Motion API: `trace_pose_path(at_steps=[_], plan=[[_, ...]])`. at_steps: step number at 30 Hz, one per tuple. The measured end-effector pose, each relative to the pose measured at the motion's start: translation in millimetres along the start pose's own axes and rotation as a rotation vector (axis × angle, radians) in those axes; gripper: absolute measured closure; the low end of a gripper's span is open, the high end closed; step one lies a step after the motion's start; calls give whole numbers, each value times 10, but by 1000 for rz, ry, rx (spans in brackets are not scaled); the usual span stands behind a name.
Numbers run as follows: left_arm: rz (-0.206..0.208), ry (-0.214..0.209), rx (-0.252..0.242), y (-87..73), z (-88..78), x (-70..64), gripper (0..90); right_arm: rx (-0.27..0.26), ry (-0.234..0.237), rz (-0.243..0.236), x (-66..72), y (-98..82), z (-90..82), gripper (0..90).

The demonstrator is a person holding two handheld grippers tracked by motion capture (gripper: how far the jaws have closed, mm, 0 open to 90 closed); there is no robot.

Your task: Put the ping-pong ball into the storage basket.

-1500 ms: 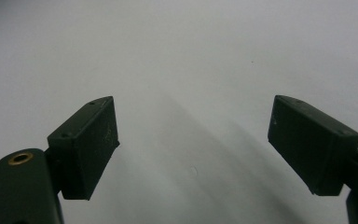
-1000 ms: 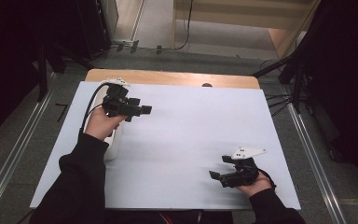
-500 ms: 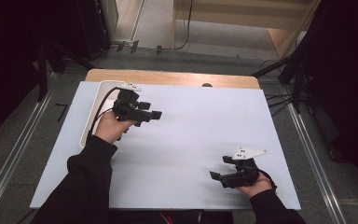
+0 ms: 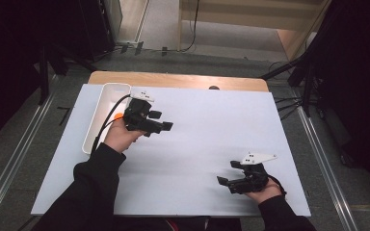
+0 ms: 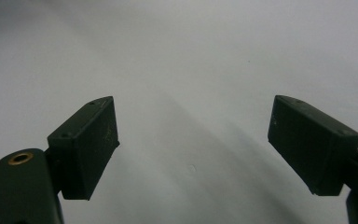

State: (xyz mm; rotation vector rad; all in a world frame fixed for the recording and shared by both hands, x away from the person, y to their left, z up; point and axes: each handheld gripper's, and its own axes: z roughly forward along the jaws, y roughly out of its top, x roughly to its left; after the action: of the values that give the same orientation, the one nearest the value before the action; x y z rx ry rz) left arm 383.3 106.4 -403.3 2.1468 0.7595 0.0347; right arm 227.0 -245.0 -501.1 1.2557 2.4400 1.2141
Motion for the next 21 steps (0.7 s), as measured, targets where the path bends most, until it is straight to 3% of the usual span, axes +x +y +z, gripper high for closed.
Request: trace_pose_path(at_steps=[3, 6, 10, 16, 21], plan=[[-14, -19, -6, -36, 8, -35, 296, -2, -3, 7, 3, -2, -4, 148], [3, -12, 7, -79, 19, -74, 295, -2, -4, 7, 4, -2, -5, 148], [9, -1, -10, -131, 6, -103, 293, 0, -4, 8, 1, -5, -6, 148], [2, 0, -9, -214, 9, -137, 293, 1, -5, 3, 2, -6, -5, 148], [-1, -39, -20, -290, 8, -159, 291, 1, -6, 3, 3, -6, -4, 148]])
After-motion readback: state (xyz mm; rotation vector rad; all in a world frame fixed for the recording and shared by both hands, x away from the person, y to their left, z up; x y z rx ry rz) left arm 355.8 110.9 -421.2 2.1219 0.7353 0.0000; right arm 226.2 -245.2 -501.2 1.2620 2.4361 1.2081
